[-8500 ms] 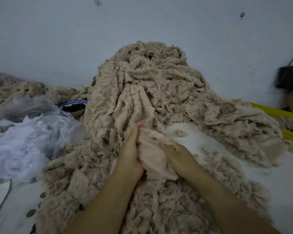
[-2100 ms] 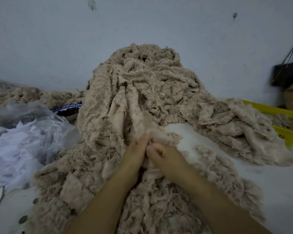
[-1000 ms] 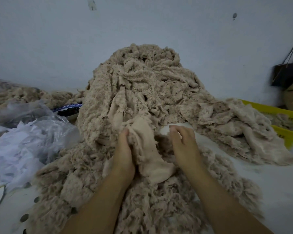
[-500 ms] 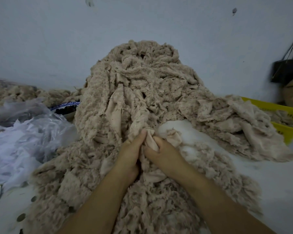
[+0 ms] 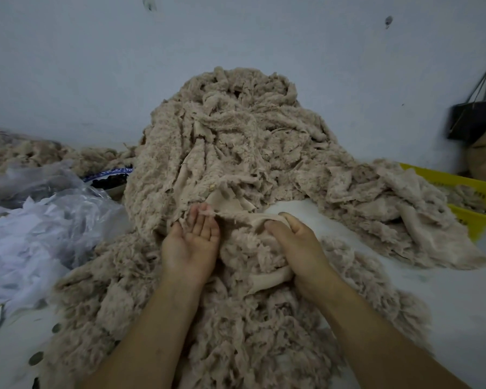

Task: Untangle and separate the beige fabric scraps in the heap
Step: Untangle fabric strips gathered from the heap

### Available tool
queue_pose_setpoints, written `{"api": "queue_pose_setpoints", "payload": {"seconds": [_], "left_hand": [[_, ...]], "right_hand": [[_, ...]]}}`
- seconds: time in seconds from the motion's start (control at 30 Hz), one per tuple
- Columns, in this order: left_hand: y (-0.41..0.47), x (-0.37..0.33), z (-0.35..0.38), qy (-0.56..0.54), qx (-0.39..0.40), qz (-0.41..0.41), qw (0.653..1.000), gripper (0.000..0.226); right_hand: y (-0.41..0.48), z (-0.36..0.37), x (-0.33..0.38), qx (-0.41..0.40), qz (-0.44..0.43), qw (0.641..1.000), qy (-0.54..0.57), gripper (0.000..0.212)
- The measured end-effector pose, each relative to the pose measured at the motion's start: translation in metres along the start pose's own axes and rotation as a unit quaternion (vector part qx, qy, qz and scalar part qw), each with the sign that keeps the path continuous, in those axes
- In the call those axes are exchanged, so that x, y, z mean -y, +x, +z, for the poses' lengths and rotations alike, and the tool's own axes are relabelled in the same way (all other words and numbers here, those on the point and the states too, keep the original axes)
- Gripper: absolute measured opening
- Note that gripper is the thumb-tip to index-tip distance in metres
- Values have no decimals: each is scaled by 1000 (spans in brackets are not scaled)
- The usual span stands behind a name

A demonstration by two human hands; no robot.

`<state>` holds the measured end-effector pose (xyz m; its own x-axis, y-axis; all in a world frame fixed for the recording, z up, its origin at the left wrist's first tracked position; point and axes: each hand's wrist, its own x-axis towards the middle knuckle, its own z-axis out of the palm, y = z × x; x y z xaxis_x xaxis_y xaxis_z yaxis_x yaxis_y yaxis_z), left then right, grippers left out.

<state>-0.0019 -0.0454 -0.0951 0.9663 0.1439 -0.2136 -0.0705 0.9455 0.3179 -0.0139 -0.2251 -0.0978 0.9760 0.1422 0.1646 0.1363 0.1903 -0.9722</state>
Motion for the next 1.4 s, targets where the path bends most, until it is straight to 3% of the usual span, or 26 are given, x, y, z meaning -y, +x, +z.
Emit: {"api": "queue_pose_setpoints", "payload": {"seconds": [0.17,0.27,0.3,0.37,0.43,0.5,0.63,0.7,0.77,0.9,0.97,1.1,1.27,1.33,1.4], "left_hand": [[2,1,0,-42,-15,17,999,48],[4,-8,-2,-76,-13,13,997,38],[4,-11,-2,-78,-2,13,997,35],[0,-7,1,-18,37,18,999,34],[-6,10,5,143,72,25,987,53],[-15,26,9,348,109,57,929,71],[-31,42,6,654,175,142,722,67],[-31,47,1,694,175,147,683,47],[-29,49,-3,671,151,160,708,38],[-29,41,-2,500,140,65,852,25],[-31,39,1,463,138,46,875,26],[-33,40,4,443,171,50,878,36],[-29,36,2,394,143,58,906,24],[-28,37,2,466,150,88,867,29],[-30,41,0,559,164,125,803,28]], "right_hand": [[7,-6,-1,-91,34,987,129,35],[9,-22,9,-130,41,961,241,3],[11,-28,12,-142,37,954,261,9],[12,-32,15,-155,32,958,240,11],[11,-25,9,-134,22,970,200,15],[7,-12,4,-101,10,981,164,22],[1,-6,7,-72,-10,988,136,20],[1,-7,7,-63,-12,989,135,16],[0,-4,8,-53,-6,988,145,19],[0,-1,7,-40,3,986,165,31],[1,-1,6,-29,4,984,175,35],[-1,-3,5,12,10,989,150,32],[-2,0,-2,8,52,997,63,25],[-2,2,-1,-2,53,996,73,35],[-3,0,2,9,44,995,85,61]]}}
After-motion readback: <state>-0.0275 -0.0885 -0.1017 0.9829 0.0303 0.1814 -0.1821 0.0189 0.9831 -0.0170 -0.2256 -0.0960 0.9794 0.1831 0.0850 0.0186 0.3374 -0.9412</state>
